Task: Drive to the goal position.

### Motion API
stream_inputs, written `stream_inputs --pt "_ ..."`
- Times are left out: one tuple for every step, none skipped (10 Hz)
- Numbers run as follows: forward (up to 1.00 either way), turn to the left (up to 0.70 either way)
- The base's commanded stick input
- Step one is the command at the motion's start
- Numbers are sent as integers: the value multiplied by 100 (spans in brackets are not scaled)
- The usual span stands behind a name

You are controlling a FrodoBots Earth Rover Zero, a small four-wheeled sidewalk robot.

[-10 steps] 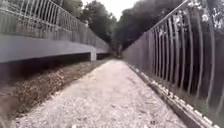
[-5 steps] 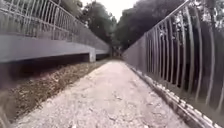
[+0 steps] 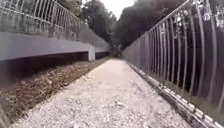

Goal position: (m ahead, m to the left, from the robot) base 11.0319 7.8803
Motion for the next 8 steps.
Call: stream_inputs --pt "50 0" --pt "50 0" --pt "50 0" --pt "50 0" --pt "50 0" --pt "50 0" --pt "50 0" --pt "50 0"
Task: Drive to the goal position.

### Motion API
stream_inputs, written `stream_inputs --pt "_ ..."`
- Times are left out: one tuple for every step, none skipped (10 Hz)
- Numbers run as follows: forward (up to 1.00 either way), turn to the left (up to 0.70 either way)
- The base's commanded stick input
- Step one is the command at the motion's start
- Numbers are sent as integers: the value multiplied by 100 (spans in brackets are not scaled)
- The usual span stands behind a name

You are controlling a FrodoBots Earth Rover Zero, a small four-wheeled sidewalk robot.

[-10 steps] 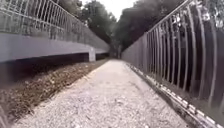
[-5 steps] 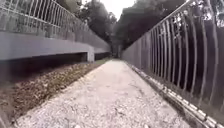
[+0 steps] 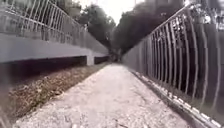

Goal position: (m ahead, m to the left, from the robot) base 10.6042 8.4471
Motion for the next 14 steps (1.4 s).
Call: stream_inputs --pt "50 0" --pt "50 0" --pt "50 0" --pt "50 0" --pt "50 0" --pt "50 0" --pt "50 0" --pt "50 0" --pt "50 0" --pt "50 0" --pt "50 0" --pt "50 0" --pt "50 0" --pt "50 0"
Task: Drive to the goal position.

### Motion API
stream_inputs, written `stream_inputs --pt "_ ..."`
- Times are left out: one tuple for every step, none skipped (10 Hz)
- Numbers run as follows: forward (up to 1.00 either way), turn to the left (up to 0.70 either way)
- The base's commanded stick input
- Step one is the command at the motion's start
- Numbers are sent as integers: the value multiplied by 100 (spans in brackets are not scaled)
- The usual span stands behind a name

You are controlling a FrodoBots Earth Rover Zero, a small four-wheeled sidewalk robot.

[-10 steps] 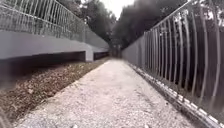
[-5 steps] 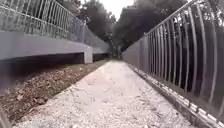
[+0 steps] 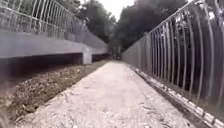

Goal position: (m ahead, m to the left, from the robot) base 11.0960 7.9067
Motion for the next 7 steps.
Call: stream_inputs --pt "50 0" --pt "50 0" --pt "50 0" --pt "50 0" --pt "50 0" --pt "50 0" --pt "50 0"
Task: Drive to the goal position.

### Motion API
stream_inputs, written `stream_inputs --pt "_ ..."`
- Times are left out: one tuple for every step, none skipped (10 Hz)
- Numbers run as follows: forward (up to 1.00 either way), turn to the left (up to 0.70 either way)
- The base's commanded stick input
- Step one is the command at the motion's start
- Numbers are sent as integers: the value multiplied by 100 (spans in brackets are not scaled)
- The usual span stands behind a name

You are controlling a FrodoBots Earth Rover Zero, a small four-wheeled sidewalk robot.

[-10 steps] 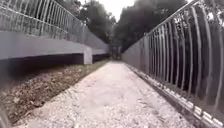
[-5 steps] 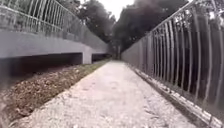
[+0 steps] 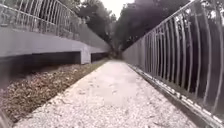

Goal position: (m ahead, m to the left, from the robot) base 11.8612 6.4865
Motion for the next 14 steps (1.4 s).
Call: stream_inputs --pt "50 0" --pt "50 0" --pt "50 0" --pt "50 0" --pt "50 0" --pt "50 0" --pt "50 0" --pt "50 0" --pt "50 0" --pt "50 0" --pt "50 0" --pt "50 0" --pt "50 0" --pt "50 0"
